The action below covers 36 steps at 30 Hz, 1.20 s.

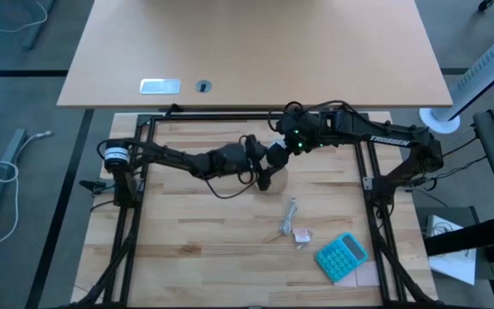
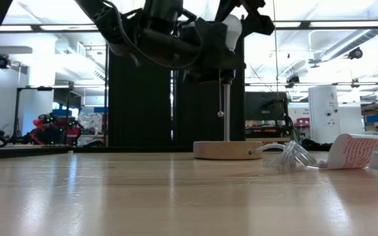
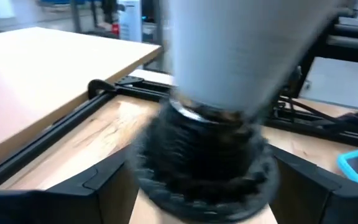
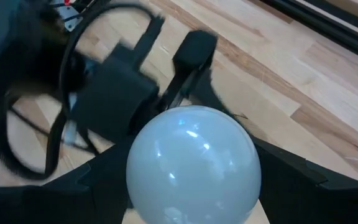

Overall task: Screw lightbulb
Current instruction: Insert the lightbulb into the lamp

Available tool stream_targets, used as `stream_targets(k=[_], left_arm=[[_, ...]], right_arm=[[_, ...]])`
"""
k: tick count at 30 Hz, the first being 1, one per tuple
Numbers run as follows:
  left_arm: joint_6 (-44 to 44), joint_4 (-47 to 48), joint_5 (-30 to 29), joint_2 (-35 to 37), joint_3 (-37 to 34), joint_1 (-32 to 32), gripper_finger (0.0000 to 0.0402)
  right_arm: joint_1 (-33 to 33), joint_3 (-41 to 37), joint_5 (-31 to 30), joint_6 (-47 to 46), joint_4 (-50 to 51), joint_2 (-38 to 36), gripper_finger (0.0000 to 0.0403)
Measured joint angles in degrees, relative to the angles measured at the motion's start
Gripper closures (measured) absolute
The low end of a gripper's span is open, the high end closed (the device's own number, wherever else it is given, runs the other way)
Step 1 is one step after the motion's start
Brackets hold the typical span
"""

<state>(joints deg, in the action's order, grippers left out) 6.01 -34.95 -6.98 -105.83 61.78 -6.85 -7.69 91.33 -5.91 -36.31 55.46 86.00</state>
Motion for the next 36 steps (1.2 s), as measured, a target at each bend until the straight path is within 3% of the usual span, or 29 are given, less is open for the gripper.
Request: stream_targets(k=[6, 15, 21, 25, 36], left_arm=[[-3.9, 0.5, 15.5, 0.6, -0.3, -3.3, 0.0113], [-9.7, 1.4, 31.8, 0.3, -0.5, -7.8, 0.0113], [-14.2, 1.8, 38.3, 0.0, -0.4, -10.6, 0.0113], [-14.2, 2.1, 45.0, -1.1, 0.1, -13.0, 0.0113], [-14.1, 2.3, 56.0, -4.2, 4.9, -15.6, 0.0113]], right_arm=[[0.0, 0.0, 0.5, 0.8, 0.4, 0.0, 0.0124], [0.0, 0.0, 3.6, 1.4, 0.9, 0.0, 0.0124], [0.1, 0.0, 3.7, 1.4, 1.3, 0.0, 0.0124], [0.0, 0.0, 3.6, 1.3, 1.5, 0.0, 0.0124], [0.0, -0.3, 3.4, 0.6, 2.1, 0.2, 0.0132]])
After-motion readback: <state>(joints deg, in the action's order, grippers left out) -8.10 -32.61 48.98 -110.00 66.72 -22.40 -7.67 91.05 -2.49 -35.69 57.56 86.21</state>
